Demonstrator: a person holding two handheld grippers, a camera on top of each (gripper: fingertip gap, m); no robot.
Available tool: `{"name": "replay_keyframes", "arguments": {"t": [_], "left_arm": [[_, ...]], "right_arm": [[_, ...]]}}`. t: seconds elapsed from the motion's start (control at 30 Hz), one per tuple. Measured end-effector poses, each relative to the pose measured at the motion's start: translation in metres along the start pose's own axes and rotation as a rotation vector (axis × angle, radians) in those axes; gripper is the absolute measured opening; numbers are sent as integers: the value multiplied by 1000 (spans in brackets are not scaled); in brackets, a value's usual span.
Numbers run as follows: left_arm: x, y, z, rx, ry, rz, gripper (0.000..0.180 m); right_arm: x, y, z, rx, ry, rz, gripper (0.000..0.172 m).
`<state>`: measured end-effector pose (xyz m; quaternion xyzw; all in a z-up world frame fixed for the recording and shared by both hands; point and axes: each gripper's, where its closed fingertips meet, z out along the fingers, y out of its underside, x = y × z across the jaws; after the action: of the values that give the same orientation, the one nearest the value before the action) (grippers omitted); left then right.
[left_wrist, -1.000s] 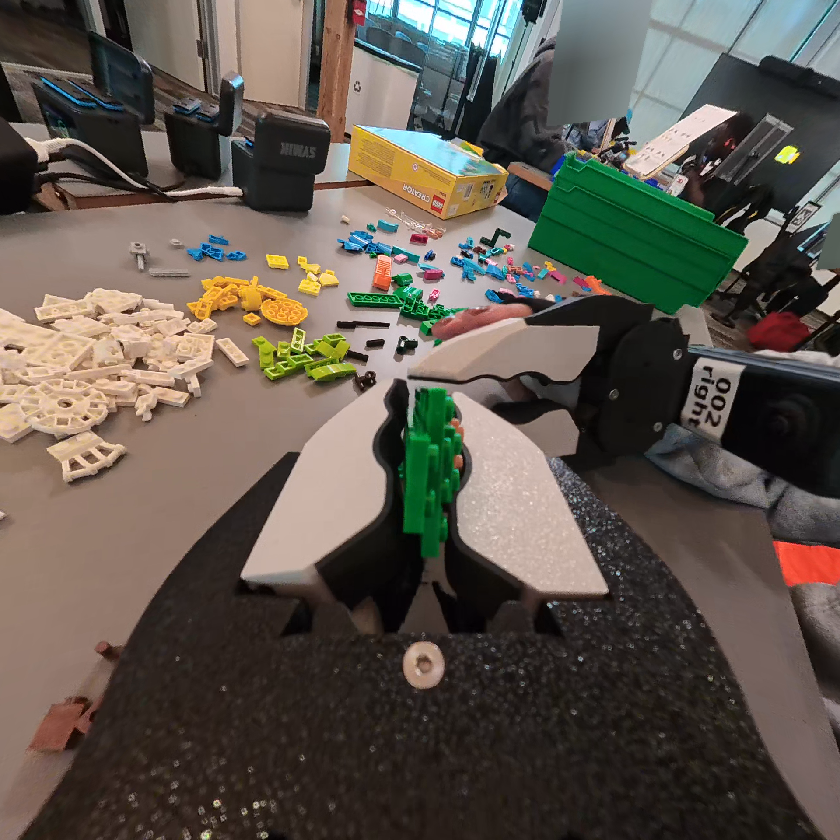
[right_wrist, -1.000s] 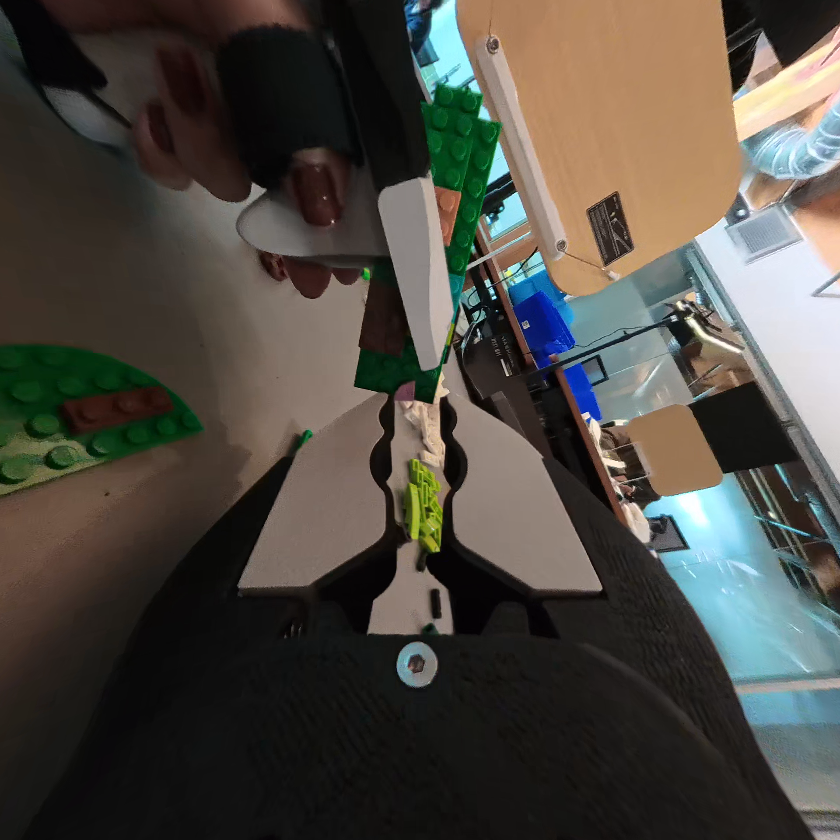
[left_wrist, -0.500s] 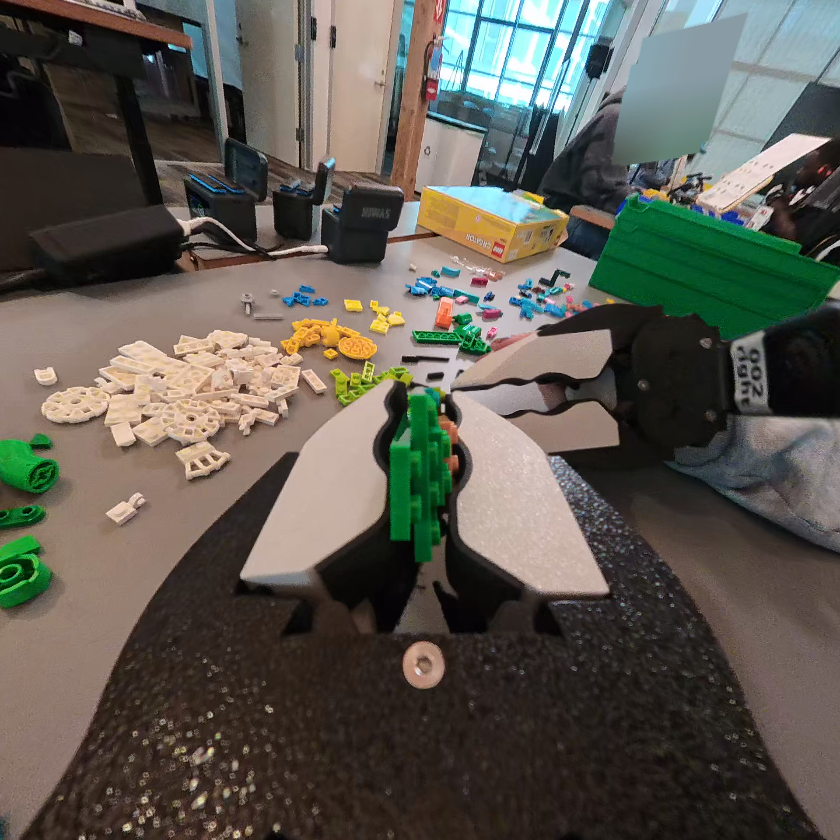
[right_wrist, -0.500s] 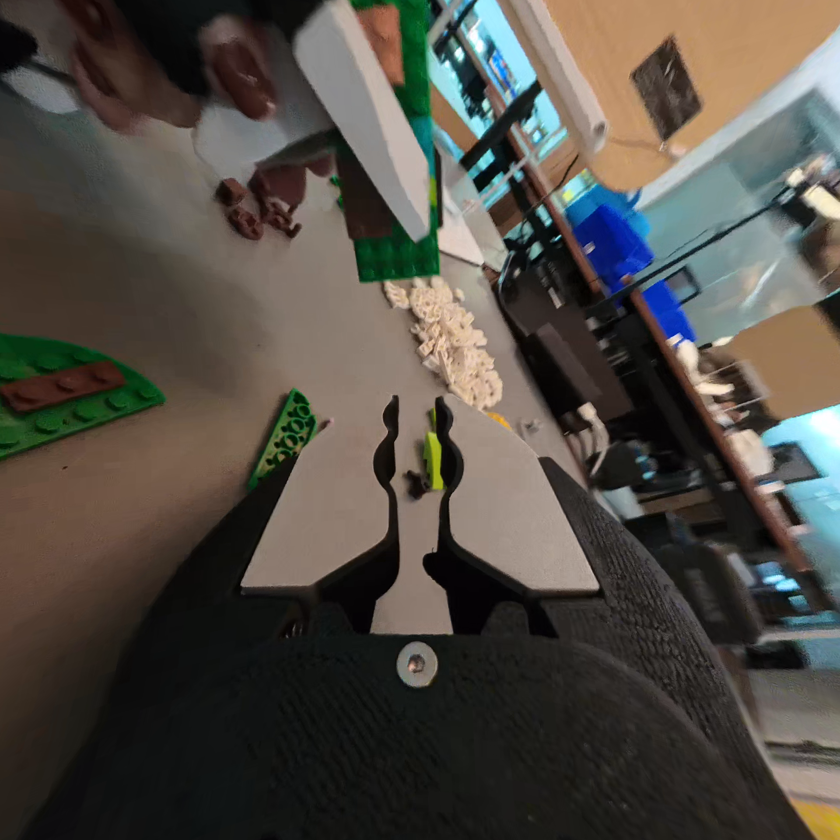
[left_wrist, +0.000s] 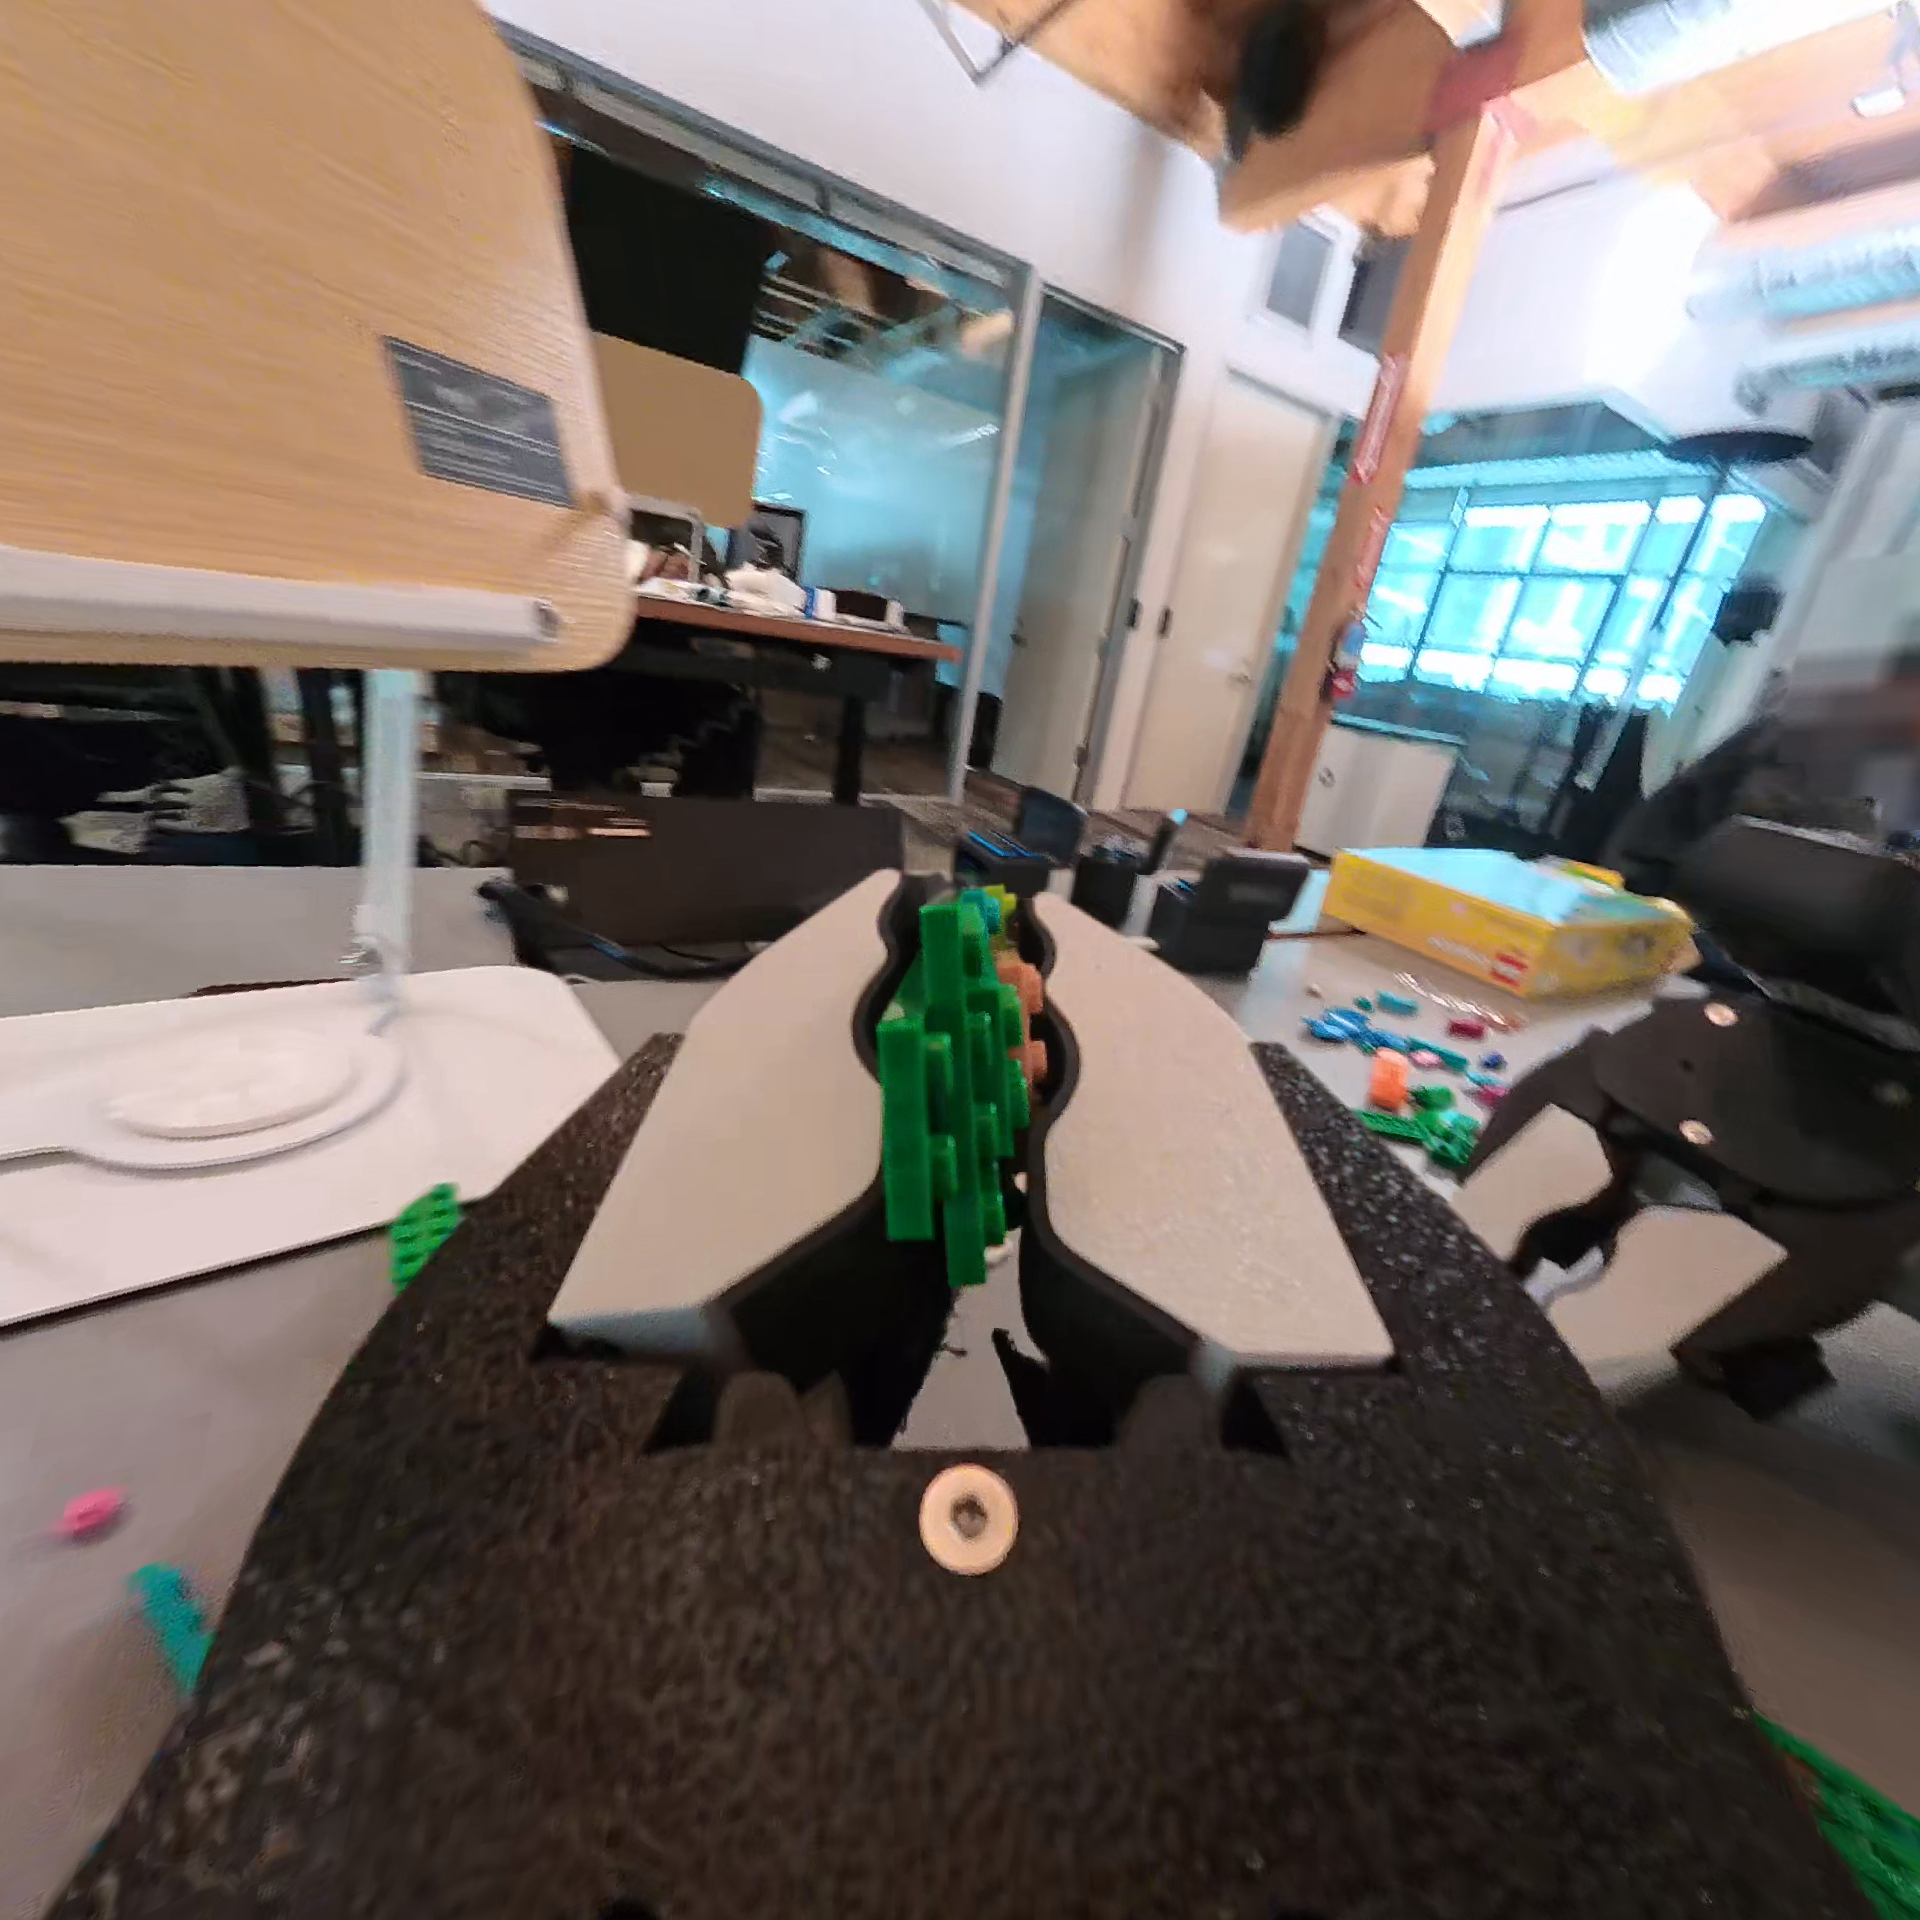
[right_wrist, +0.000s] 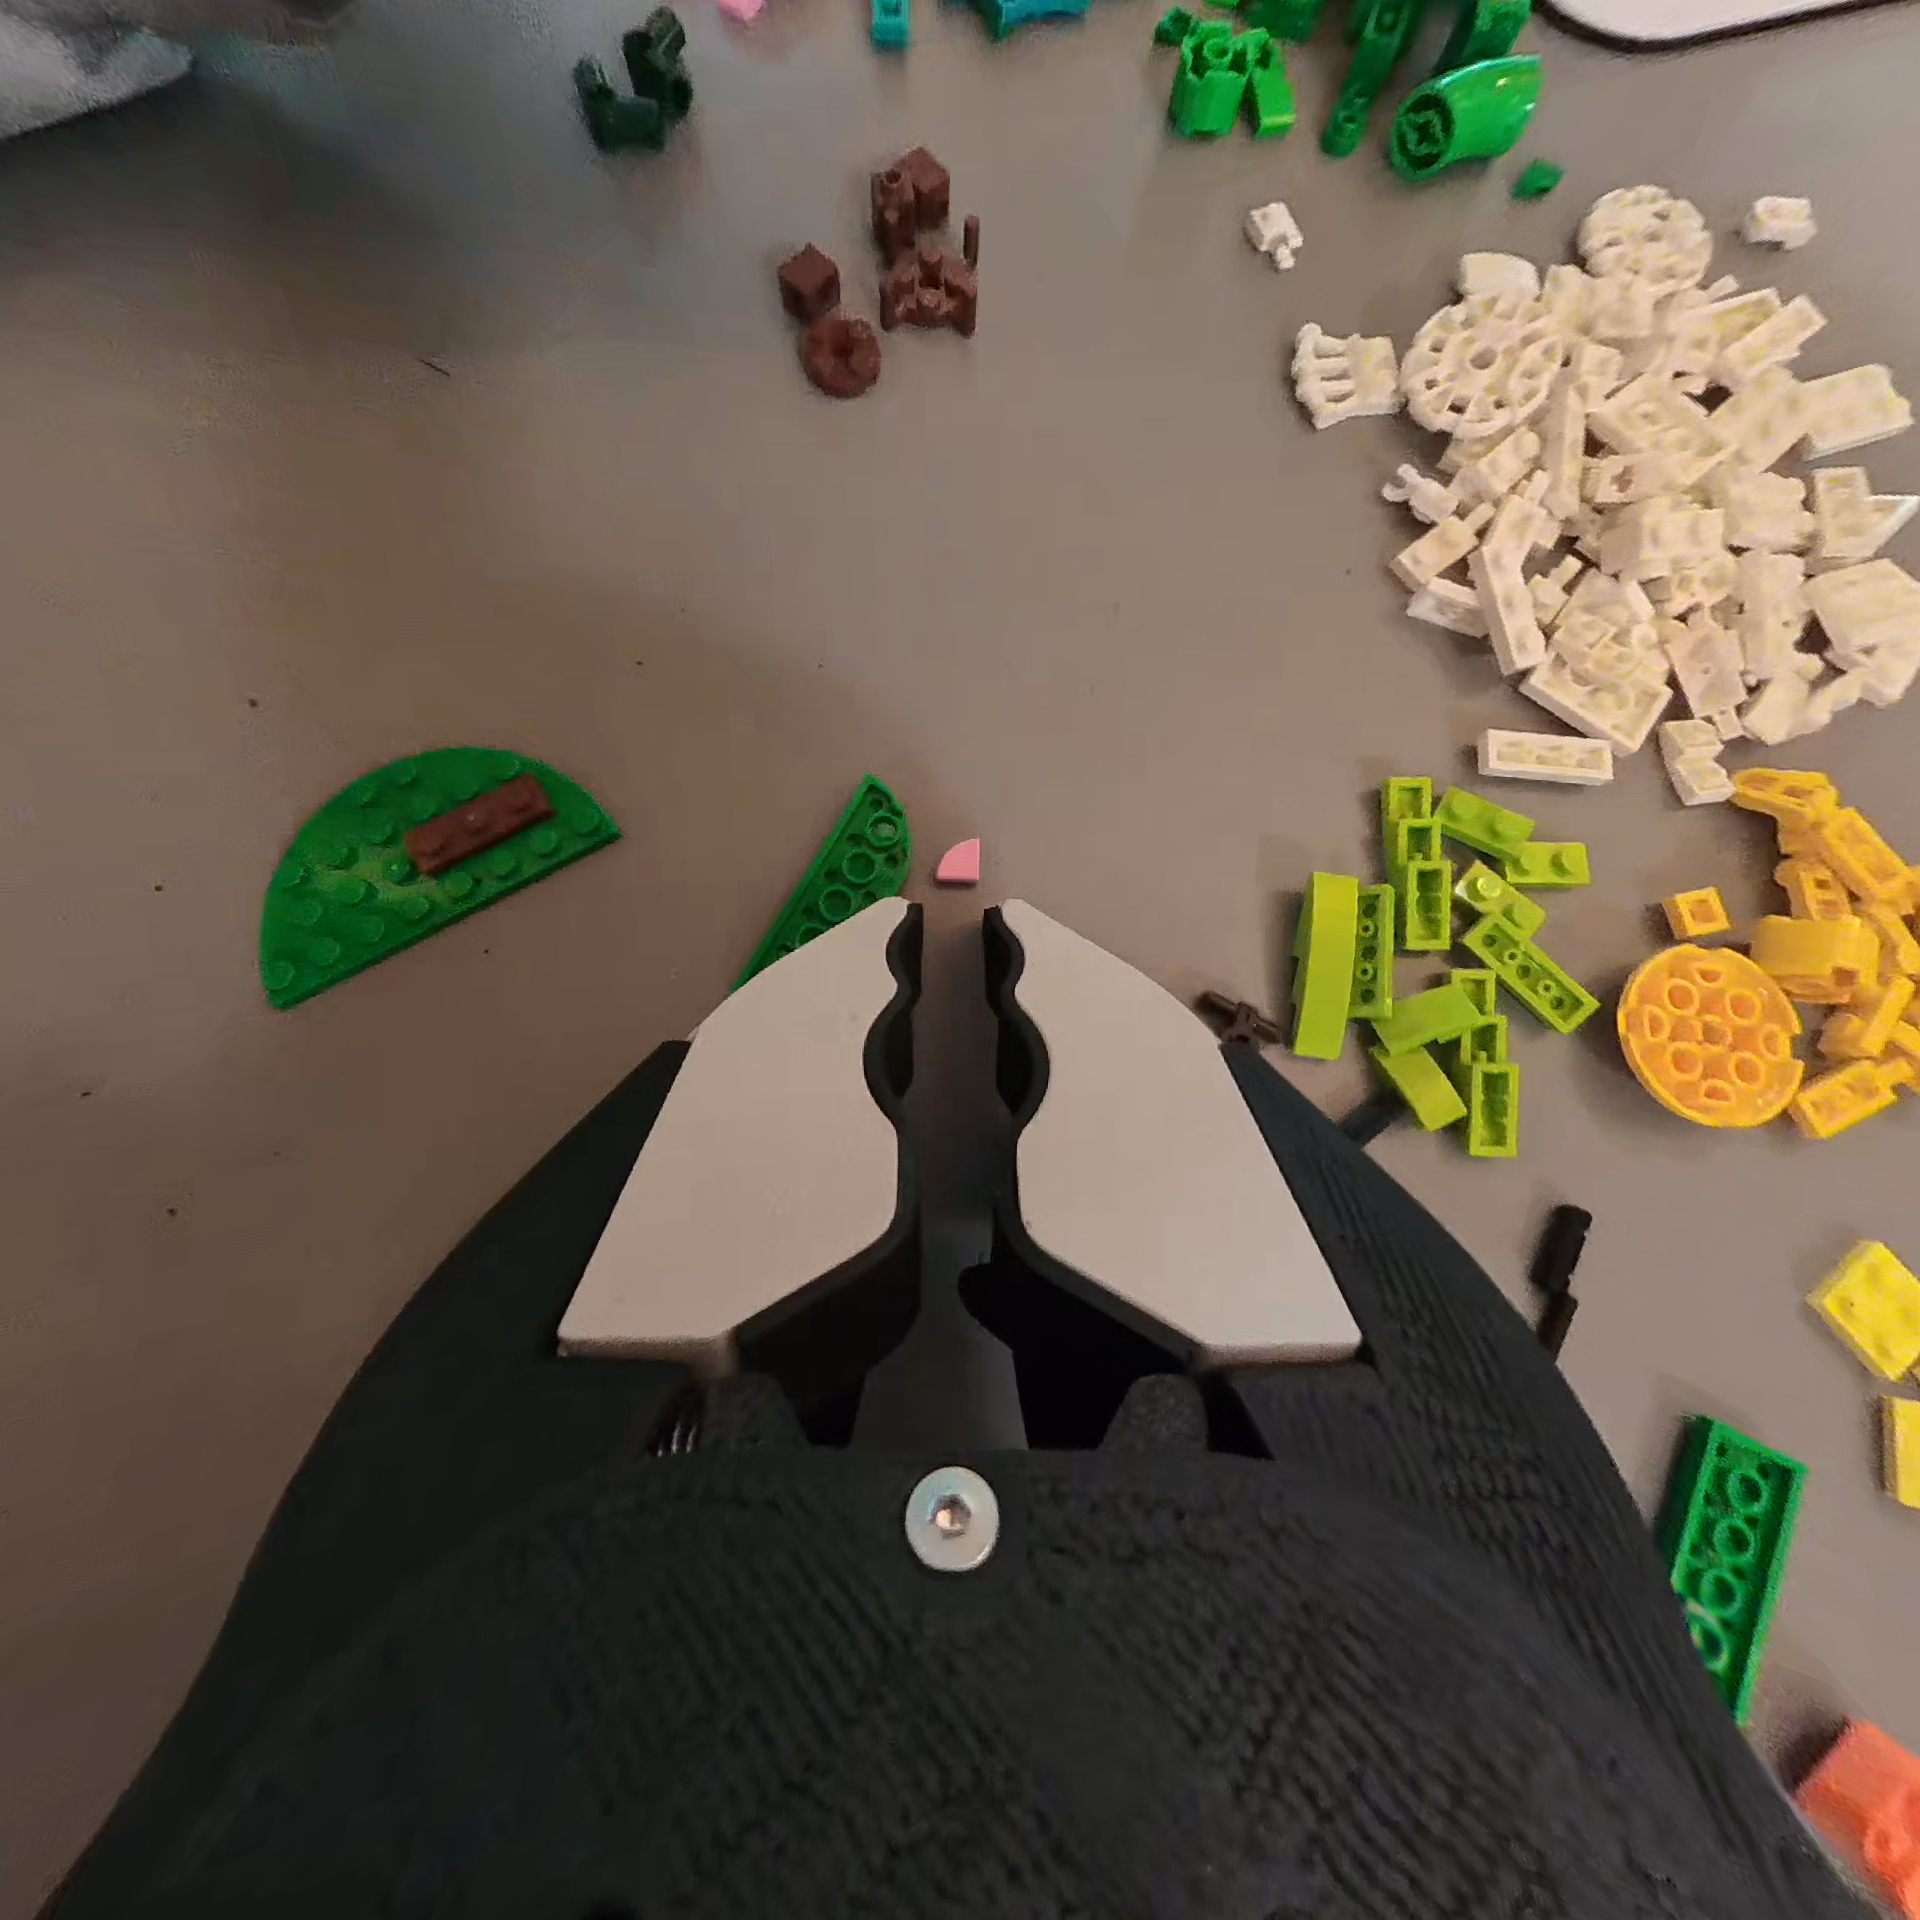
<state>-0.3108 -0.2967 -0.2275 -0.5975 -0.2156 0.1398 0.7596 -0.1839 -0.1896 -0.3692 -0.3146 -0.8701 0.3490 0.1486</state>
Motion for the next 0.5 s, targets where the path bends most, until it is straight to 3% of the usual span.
{"name": "replay_keyframes", "arguments": {"t": [0.2, 0.5], "left_arm": [[-46, -18, -14, 77, -112, -96, 17], [-66, -51, -34, 200, -184, -77, 17]], "right_arm": [[1, -7, 8, -24, -27, 4, 10], [-1, -9, 11, -53, -61, -1, 4]]}}
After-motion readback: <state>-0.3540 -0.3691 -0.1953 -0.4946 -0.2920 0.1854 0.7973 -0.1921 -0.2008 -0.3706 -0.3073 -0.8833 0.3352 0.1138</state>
